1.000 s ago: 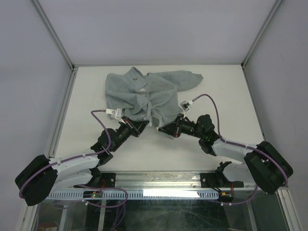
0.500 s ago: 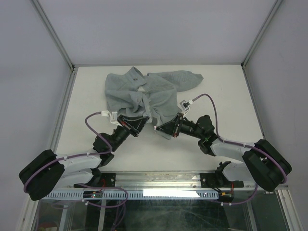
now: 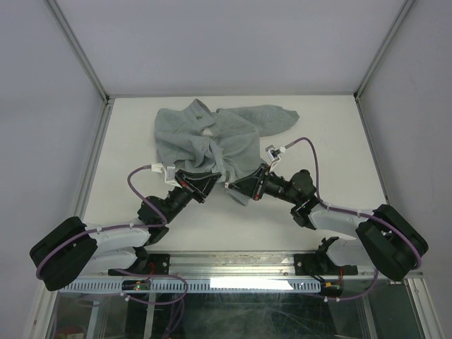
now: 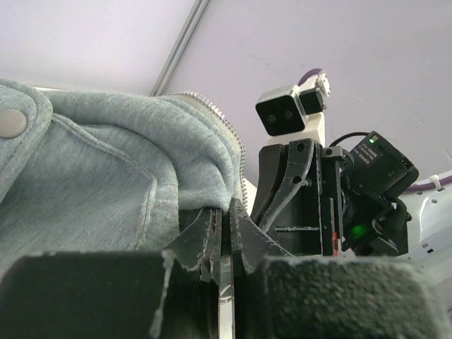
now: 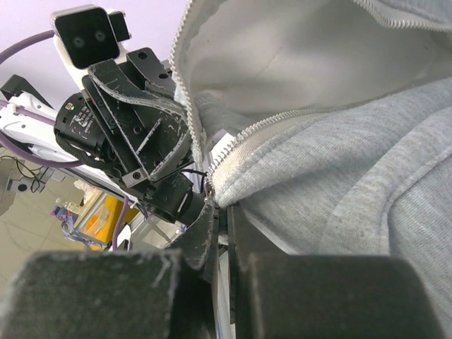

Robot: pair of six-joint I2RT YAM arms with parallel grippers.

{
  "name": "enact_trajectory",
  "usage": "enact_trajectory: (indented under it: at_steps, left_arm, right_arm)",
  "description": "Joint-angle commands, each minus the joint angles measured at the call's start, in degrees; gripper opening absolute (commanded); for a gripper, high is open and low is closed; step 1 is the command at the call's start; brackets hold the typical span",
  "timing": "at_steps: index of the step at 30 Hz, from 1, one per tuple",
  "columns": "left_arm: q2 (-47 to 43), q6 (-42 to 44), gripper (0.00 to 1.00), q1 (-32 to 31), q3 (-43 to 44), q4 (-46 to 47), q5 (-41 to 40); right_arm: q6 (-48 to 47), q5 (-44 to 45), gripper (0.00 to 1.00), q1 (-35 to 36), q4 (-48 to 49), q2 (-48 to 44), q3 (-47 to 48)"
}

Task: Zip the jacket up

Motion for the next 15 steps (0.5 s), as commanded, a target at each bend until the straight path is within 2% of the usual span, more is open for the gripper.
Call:
enact_trajectory:
  at_steps: [1,15]
  left_arm:
    - [0.4,1.2,0.00,-0.7,1.5,5.1,2.9]
    - [-0.1,1.0,0.00,-0.9,1.4,4.9,2.4]
  right_arm:
    - [-0.2,1.4,0.00,0.6,6.2,-1.3,1.6]
    - [0.2,0.7,0.00,1.0,7.3,-0.8,2.0]
